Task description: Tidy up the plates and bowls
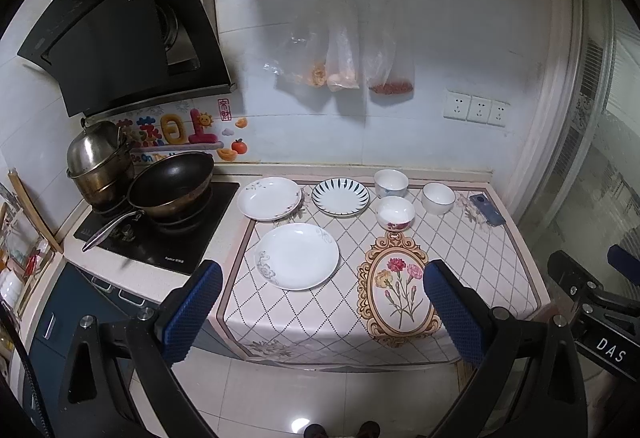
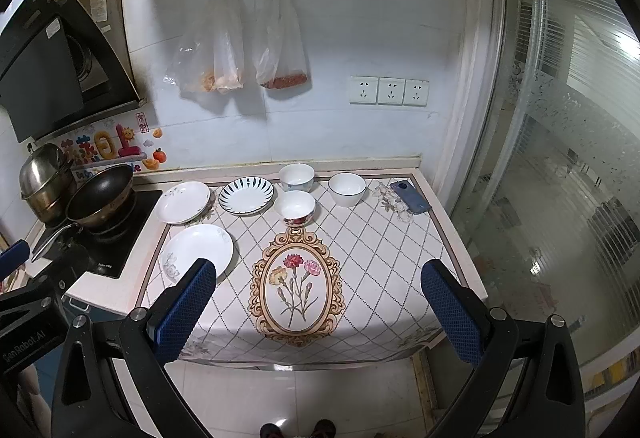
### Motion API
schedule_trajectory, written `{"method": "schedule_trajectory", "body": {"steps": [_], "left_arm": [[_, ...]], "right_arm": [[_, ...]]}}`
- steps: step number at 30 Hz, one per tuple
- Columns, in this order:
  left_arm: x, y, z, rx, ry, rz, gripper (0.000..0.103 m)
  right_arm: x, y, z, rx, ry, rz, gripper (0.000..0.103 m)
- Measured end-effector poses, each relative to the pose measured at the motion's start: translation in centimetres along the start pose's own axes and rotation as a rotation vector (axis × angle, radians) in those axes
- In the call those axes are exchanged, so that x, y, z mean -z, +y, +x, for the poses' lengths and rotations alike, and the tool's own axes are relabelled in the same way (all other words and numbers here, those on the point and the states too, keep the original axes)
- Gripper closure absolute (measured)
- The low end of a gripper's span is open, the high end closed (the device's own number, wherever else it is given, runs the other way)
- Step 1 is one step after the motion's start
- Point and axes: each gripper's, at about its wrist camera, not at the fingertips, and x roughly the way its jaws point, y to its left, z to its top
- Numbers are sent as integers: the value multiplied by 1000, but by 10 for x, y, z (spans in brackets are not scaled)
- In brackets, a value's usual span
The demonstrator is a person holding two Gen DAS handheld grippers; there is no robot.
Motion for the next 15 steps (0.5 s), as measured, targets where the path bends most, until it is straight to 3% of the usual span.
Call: {"method": "schedule_trajectory", "body": {"steps": [11,15], "left_arm": [[-5,-5,9,-26,0,-15,0],[-8,-3,29,-64,-21,-40,0]], "right_arm": [[-2,-11,11,-31,-12,9,0],[-2,-20,32,-109,-39,23,0]]}}
